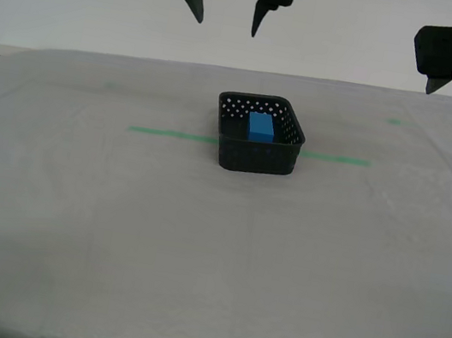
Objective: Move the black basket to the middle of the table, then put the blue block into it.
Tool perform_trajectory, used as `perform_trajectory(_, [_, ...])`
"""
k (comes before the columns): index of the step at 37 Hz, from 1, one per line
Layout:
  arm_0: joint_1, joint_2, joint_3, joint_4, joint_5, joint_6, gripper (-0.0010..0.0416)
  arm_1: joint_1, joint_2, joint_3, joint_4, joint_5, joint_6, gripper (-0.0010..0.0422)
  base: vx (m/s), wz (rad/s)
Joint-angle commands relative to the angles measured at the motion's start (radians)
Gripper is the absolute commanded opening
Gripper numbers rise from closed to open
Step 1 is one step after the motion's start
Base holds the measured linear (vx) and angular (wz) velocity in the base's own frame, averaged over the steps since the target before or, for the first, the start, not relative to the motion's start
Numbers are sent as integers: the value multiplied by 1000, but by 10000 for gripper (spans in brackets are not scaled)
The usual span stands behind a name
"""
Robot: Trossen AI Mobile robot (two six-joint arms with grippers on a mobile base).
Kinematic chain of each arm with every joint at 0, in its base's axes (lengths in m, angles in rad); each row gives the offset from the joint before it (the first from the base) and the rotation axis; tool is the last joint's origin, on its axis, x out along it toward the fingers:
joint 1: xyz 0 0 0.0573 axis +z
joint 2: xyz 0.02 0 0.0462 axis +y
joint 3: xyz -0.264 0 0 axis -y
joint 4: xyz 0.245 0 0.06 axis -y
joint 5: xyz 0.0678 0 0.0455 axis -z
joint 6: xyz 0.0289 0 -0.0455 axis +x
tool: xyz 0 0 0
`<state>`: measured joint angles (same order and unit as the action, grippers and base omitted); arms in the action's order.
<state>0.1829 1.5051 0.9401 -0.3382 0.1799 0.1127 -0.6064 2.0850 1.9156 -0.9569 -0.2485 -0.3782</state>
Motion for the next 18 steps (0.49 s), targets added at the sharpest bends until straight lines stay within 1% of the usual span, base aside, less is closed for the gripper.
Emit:
perform_trajectory(1, [-1,0,-1,2,-3,-1,398,34,-109,-185,127,8,-10,401,0,0])
perform_trajectory(2, [-1,0,-1,2,-3,-1,399,44,-141,-238,160,13,-10,401,0,0])
perform_trajectory(6, [-1,0,-1,2,-3,-1,399,102,-250,-424,263,53,-2,401,0,0])
perform_trajectory(12, [-1,0,-1,2,-3,-1,399,222,-386,-654,369,105,24,401,0,0])
perform_trajectory(14, [-1,0,-1,1,-3,-1,399,261,-423,-713,407,116,50,401,0,0])
perform_trajectory(16, [-1,0,-1,2,-3,-1,399,294,-451,-758,447,116,91,401,0,0])
perform_trajectory(18, [0,0,-1,2,-3,-1,399,322,-475,-788,461,116,120,400,0,0])
